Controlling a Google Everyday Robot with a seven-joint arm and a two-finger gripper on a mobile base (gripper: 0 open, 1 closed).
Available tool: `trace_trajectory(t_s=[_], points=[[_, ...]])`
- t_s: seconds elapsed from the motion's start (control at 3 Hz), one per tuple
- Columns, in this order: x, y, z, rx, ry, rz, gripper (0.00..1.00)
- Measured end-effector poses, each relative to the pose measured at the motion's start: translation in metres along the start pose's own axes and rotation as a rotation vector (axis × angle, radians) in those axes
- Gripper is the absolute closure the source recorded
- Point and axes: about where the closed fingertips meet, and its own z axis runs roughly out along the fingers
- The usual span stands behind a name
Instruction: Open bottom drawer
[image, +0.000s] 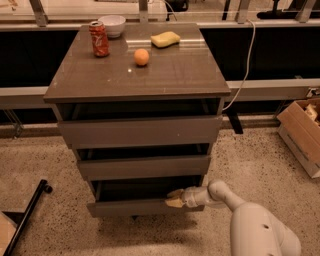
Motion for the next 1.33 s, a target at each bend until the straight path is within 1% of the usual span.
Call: trace_trajectory(t_s=[0.33, 0.67, 1.0, 1.33], points=[[0.001, 0.002, -0.001, 0.0, 0.001, 0.004, 0.03], [0.001, 0.002, -0.001, 0.0, 0.001, 0.005, 0.0], [0.018, 0.017, -0.007, 0.008, 0.004, 0.055, 0.0], [0.017, 0.016, -0.007, 0.008, 0.004, 0.056, 0.17]])
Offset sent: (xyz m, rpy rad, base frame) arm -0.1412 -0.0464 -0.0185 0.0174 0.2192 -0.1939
